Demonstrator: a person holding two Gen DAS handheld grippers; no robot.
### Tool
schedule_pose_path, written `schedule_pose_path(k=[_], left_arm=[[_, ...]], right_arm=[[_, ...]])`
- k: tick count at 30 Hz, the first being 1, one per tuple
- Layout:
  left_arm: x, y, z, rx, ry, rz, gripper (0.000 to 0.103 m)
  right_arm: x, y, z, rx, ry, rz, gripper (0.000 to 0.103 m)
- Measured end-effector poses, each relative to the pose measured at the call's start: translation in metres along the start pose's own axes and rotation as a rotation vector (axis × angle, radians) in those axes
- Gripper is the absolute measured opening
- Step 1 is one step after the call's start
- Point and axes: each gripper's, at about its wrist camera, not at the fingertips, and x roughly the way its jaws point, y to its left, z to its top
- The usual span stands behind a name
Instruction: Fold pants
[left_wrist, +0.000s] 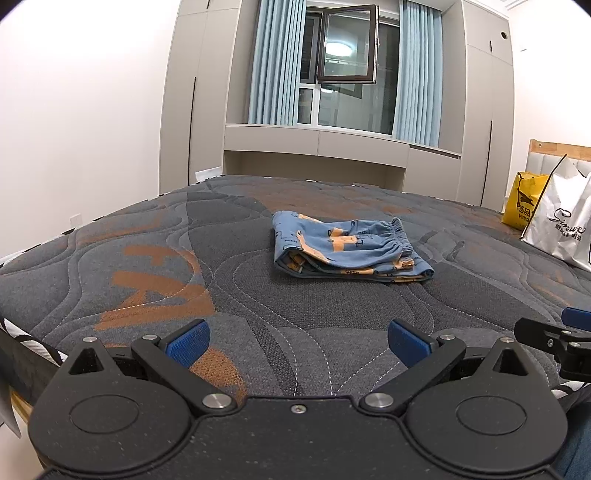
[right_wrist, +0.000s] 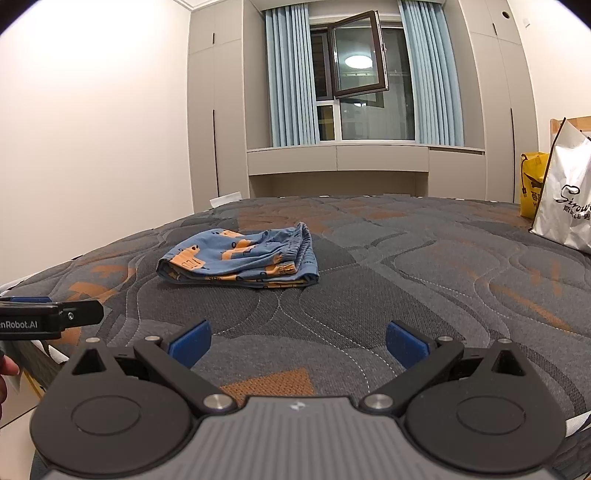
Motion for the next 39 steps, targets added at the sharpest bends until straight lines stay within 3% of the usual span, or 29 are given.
schedule_pose_path(k=[39], left_arm=[[0.021,-0.008,0.0,0.015,0.068,0.019,0.102]], right_arm=[[0.016,-0.006,-0.005,0.007,0.037,-0.009,0.103]])
